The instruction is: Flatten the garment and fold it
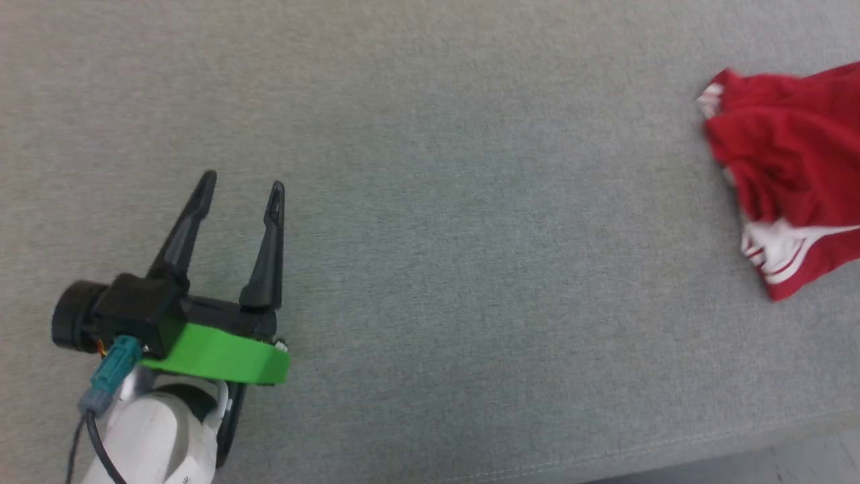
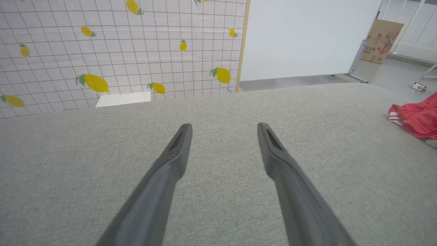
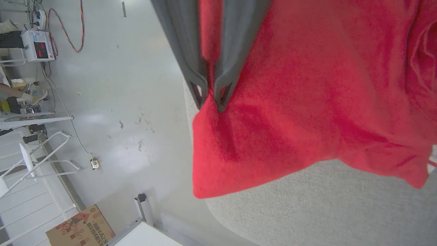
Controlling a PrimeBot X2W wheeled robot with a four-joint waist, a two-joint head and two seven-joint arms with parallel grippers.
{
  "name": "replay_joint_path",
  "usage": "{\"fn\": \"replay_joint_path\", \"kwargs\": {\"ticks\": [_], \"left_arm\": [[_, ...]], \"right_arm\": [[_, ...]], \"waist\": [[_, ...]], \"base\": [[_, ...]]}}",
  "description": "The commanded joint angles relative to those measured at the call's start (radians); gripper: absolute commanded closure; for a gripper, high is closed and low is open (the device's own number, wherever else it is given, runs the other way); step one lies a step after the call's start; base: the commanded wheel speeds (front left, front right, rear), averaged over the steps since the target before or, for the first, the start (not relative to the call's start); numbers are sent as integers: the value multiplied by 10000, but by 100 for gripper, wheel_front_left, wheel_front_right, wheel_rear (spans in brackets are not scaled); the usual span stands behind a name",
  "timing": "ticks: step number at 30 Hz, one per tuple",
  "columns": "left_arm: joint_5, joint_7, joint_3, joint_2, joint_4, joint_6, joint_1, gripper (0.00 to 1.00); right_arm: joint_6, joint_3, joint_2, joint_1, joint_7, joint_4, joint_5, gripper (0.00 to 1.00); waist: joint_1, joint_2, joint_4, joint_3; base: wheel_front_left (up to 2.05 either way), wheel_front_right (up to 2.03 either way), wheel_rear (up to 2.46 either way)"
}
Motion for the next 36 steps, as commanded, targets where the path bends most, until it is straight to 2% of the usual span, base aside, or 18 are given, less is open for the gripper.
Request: {"fn": "replay_joint_path", "kwargs": {"ticks": [1,10,25,26,27,32,36], "left_arm": [[134,104,3,154,-190,52,-303,0],[537,862,-123,513,-1089,54,-964,0],[819,1617,-110,940,-1724,79,-1464,0],[819,1632,-103,954,-1728,83,-1474,0],[817,1644,-95,966,-1731,88,-1489,0],[992,1328,-30,1010,-1668,210,-1523,0],[908,822,33,741,-1510,426,-1442,0]], "right_arm": [[-17,-72,-258,-249,-237,169,-209,100],[-17,-419,-863,-915,-1449,1124,-1155,100],[-17,-1299,-172,-1838,-3110,3497,-2349,100],[-17,-1363,-131,-1902,-3217,3613,-2433,54],[-17,-1438,-78,-1971,-3348,3759,-2539,0],[-17,-1871,184,-2299,-3873,4654,-3133,0],[-17,-2058,230,-2366,-4194,5069,-3390,0]], "waist": [[-1,-1,-463,620],[-1,-1,-770,1615],[-1,-1,-990,2524],[-1,-1,-996,2540],[-1,-1,-1001,2556],[-1,-1,-970,2467],[-1,-1,-860,2192]], "base": [[0,0,0],[0,0,0],[0,0,0],[0,0,0],[0,0,0],[0,0,0],[0,0,0]]}}
